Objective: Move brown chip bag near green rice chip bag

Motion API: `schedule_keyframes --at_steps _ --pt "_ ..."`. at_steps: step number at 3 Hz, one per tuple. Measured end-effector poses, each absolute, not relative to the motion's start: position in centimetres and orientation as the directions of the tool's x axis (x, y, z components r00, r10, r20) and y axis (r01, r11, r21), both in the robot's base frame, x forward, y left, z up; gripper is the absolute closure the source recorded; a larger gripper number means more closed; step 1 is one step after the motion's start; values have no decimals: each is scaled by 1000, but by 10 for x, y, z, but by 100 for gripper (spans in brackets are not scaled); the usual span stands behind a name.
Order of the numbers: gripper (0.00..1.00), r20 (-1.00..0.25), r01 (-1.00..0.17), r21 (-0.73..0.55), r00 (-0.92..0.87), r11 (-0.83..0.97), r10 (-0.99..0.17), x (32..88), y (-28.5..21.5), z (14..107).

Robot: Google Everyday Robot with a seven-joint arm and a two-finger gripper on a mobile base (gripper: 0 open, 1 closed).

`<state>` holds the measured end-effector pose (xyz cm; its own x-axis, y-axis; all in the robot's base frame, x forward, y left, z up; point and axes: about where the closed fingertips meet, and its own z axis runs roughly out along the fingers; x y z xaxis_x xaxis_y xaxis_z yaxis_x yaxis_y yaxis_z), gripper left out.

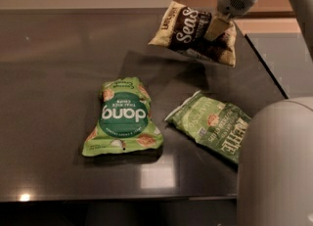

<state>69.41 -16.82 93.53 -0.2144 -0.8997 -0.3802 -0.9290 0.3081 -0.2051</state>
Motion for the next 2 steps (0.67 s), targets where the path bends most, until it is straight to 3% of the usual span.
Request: schedule_keyframes --at_steps 2 --pt "100 -481 -969 -247 91 35 -872 652 -91 988"
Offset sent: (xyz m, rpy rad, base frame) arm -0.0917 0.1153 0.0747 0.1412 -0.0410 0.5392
